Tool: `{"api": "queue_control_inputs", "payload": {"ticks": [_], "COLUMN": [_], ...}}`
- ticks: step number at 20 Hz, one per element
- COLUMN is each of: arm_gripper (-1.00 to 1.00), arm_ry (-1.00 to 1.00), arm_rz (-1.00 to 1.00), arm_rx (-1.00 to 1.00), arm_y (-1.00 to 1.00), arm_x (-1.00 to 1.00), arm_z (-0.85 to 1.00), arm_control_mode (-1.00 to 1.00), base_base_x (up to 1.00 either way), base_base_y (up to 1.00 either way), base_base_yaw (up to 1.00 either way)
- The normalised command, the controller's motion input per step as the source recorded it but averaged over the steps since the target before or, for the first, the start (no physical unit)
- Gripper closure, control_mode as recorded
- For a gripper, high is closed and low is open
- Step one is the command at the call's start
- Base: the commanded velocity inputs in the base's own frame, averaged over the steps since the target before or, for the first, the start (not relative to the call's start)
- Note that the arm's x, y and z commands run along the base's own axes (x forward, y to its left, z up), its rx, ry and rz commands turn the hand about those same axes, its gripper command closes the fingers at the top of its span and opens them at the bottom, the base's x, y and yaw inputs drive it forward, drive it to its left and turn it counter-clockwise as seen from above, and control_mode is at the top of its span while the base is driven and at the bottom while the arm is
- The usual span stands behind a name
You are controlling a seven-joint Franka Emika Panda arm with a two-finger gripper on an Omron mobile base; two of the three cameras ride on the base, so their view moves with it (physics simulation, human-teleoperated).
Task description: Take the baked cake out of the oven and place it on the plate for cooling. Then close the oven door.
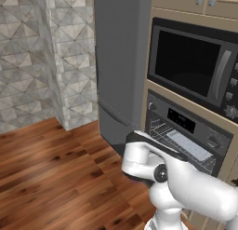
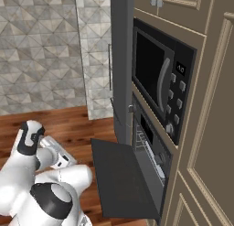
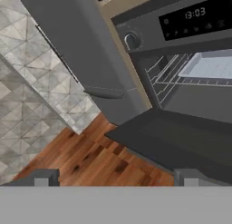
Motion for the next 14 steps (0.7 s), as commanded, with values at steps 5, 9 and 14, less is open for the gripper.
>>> {"api": "queue_control_inputs", "payload": {"ticks": [5,9,14], "arm_gripper": [-1.00,-1.00,-1.00], "arm_ry": [0.20,0.18,0.11], "arm_rz": [-0.33,-0.43,-0.47], "arm_rx": [-0.18,-0.17,-0.18], "arm_y": [0.96,0.89,0.86], "arm_x": [-0.40,-0.28,-0.02], "arm_z": [0.01,-0.02,-0.13], "arm_control_mode": [-1.00,-1.00,-1.00], "base_base_x": [0.00,0.00,0.00], "base_base_y": [0.00,0.00,0.00], "base_base_yaw": [0.00,0.00,0.00]}}
